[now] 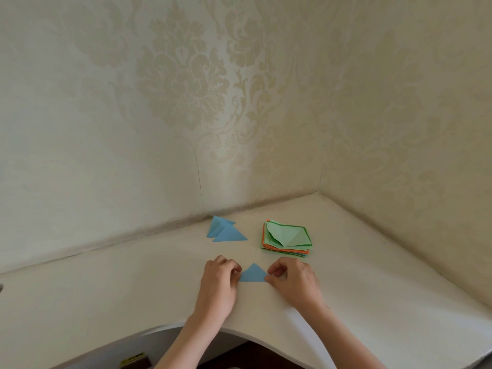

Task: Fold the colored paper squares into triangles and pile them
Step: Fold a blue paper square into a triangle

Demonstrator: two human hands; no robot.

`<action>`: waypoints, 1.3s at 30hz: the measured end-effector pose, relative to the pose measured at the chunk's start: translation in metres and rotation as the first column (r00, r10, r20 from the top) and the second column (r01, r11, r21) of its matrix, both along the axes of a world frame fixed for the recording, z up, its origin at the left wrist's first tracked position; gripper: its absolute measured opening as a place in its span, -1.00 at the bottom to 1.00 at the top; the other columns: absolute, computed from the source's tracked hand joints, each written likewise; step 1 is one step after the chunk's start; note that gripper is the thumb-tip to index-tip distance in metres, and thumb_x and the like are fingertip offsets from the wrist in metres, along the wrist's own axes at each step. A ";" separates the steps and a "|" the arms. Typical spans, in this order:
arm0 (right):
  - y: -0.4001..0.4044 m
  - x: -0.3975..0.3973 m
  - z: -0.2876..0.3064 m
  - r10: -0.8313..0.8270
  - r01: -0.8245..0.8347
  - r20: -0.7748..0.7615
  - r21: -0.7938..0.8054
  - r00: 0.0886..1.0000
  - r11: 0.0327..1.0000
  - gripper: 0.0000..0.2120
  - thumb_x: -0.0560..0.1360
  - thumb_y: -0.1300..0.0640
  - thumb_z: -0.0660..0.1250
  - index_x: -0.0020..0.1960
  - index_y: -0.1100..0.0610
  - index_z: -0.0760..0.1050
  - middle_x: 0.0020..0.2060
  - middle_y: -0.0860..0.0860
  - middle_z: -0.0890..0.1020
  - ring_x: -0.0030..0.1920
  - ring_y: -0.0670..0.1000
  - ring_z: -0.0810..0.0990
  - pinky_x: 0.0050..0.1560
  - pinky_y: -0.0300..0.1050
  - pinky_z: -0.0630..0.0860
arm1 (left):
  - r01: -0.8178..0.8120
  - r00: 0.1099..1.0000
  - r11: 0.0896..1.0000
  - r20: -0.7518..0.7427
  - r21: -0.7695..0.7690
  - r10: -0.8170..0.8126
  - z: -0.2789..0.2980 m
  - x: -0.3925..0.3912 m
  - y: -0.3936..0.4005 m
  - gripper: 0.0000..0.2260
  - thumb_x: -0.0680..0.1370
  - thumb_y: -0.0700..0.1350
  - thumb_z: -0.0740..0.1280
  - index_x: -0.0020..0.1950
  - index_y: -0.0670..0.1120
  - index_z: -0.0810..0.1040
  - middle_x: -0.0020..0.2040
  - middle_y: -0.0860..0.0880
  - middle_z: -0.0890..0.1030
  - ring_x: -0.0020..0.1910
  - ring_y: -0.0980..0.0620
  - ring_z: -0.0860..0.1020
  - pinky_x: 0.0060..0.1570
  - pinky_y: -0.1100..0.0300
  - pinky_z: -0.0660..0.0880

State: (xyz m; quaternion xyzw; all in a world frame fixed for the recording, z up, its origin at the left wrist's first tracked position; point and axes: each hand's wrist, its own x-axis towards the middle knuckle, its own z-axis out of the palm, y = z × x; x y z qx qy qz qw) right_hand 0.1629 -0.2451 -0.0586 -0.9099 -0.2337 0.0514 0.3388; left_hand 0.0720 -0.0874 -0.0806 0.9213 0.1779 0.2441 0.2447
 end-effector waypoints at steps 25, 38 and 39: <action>0.004 0.046 0.011 -0.102 0.111 0.406 0.002 0.908 0.994 -0.71 0.49 0.04 0.36 0.19 0.05 0.59 0.10 -0.02 0.50 0.08 0.05 0.47 0.03 -0.05 0.44 | -0.068 0.983 0.932 0.134 -0.355 0.123 0.026 0.029 0.040 -0.83 0.47 -0.25 0.44 -0.08 0.00 0.56 -0.25 0.11 0.59 -0.35 0.19 0.49 -0.31 0.48 0.35; 0.017 0.057 -0.009 -0.139 0.109 0.554 0.086 0.821 0.990 -0.94 0.33 0.16 0.52 -0.20 0.04 0.68 -0.14 -0.04 0.57 -0.17 0.09 0.56 -0.21 -0.03 0.45 | -0.141 0.988 0.963 0.025 -0.230 0.151 0.009 0.069 0.073 -0.88 0.45 -0.21 0.45 -0.08 -0.03 0.58 -0.13 0.11 0.56 -0.17 0.08 0.50 -0.27 0.36 0.28; 0.018 0.057 -0.010 -0.146 0.110 0.557 0.099 0.818 0.989 -0.94 0.33 0.17 0.52 -0.22 0.05 0.68 -0.15 -0.04 0.58 -0.17 0.09 0.56 -0.21 -0.04 0.45 | -0.146 0.987 0.963 0.031 -0.228 0.157 0.008 0.069 0.074 -0.86 0.45 -0.22 0.45 -0.08 -0.02 0.57 -0.12 0.11 0.54 -0.13 0.05 0.51 -0.24 0.34 0.29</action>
